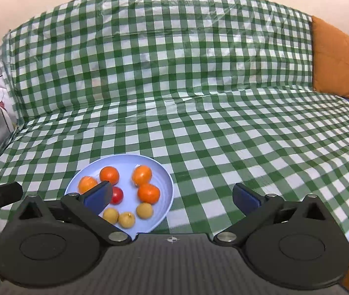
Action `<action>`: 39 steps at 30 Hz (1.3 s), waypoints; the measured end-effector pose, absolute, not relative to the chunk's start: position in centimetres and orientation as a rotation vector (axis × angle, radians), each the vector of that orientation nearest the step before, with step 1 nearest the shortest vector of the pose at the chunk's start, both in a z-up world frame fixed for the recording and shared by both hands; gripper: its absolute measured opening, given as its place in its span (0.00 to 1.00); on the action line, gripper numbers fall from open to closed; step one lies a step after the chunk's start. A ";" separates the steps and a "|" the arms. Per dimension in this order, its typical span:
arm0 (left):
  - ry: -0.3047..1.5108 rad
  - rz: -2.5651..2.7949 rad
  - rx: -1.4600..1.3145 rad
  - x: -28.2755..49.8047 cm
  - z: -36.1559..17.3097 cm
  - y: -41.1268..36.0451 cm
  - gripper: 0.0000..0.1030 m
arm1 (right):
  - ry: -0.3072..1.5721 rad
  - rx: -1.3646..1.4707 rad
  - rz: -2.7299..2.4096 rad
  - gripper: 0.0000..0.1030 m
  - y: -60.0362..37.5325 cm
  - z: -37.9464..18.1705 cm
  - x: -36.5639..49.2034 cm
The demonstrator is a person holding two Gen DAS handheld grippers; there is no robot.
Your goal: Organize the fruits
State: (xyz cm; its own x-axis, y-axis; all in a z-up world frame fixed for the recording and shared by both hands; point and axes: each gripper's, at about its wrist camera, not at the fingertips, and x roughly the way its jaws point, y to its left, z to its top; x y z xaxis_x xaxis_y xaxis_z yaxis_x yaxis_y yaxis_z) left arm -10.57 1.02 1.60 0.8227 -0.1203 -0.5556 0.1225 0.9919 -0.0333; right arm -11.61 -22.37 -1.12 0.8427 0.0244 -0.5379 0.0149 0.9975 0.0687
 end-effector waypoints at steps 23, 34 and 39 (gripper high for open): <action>0.811 -0.055 -0.019 -6.7 -1.7 1.3 1.00 | 0.681 0.063 0.019 0.99 -21.1 -3.4 -9.7; 0.825 -0.060 -0.021 -6.7 -2.1 0.7 1.00 | 0.697 0.055 0.045 0.99 -20.8 -3.6 -9.4; 0.830 -0.056 -0.024 -6.6 -2.2 0.6 1.00 | 0.706 0.060 0.045 0.99 -20.8 -3.7 -9.3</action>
